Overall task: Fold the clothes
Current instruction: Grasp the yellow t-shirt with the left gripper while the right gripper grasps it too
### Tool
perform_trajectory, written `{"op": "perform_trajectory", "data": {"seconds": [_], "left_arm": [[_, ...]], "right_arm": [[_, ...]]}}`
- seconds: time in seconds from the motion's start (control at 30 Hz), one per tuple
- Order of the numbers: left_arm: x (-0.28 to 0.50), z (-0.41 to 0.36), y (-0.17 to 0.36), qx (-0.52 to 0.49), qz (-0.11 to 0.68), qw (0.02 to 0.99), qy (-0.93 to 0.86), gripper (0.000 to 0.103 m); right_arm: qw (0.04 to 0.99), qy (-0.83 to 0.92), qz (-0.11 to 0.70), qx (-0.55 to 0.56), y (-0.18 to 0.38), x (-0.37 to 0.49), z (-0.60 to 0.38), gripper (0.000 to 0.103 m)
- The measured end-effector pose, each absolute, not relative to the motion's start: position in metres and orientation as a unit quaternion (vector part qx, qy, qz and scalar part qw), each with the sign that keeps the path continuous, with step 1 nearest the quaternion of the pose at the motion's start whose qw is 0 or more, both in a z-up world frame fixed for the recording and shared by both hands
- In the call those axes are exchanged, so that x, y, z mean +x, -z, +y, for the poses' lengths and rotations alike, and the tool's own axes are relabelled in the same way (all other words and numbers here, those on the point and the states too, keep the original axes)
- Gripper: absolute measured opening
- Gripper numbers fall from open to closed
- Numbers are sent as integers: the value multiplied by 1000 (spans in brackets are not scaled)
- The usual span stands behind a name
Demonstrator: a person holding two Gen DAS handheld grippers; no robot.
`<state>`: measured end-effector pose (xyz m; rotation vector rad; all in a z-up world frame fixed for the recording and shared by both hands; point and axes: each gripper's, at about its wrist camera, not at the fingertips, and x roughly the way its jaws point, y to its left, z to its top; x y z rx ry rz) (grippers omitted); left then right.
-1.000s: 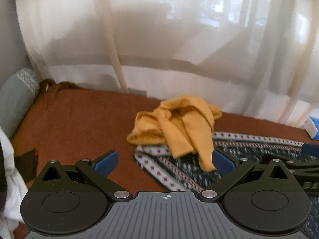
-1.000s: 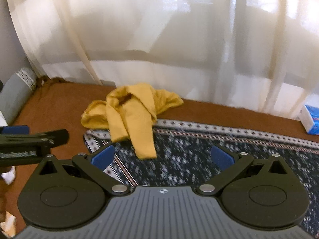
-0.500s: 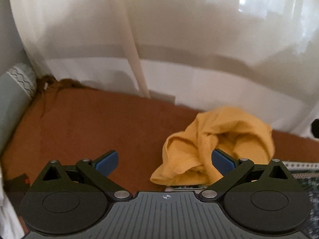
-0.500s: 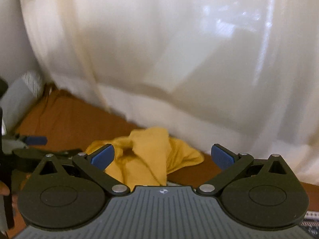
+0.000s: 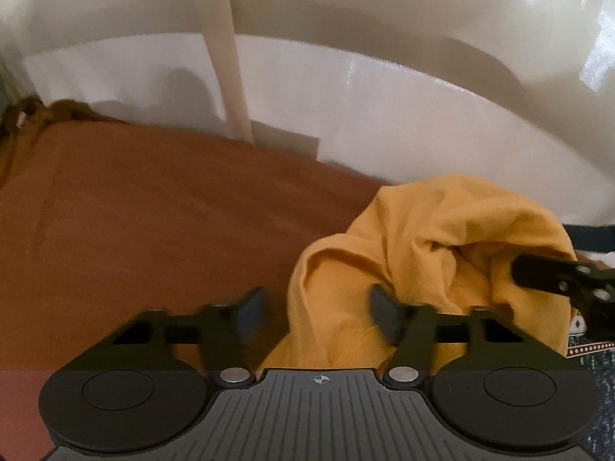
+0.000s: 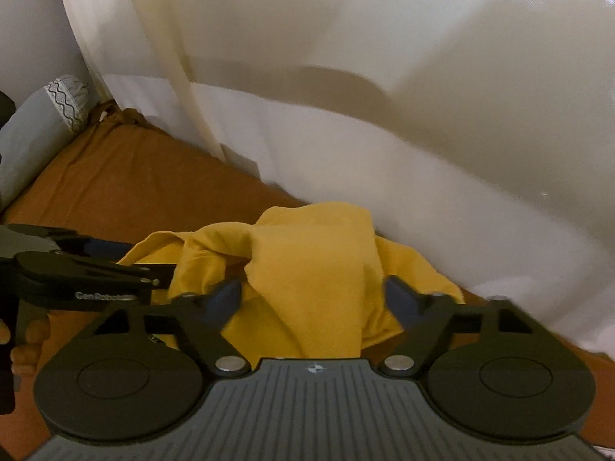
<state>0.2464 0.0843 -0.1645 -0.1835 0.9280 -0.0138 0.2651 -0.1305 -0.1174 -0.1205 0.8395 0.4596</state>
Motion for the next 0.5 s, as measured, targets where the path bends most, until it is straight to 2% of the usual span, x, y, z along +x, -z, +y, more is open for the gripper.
{"op": "perform_trajectory", "data": {"seconds": [0.03, 0.07, 0.1, 0.17, 0.27, 0.5], "left_arm": [[248, 85, 167, -96, 448, 889, 9, 13], [248, 86, 168, -107, 448, 888, 9, 5], [249, 89, 168, -120, 446, 887, 8, 0], [244, 90, 159, -127, 438, 890, 8, 0], [233, 89, 138, -122, 420, 899, 13, 0], [173, 81, 48, -114, 339, 933, 47, 0]], "right_arm": [[885, -223, 406, -53, 119, 268, -131, 64], [883, -224, 409, -49, 121, 270, -132, 52], [882, -225, 411, -42, 121, 271, -133, 45], [880, -228, 416, -29, 121, 271, -136, 30], [886, -225, 405, -18, 101, 259, -149, 23], [920, -210, 330, 19, 10, 204, -204, 21]]}}
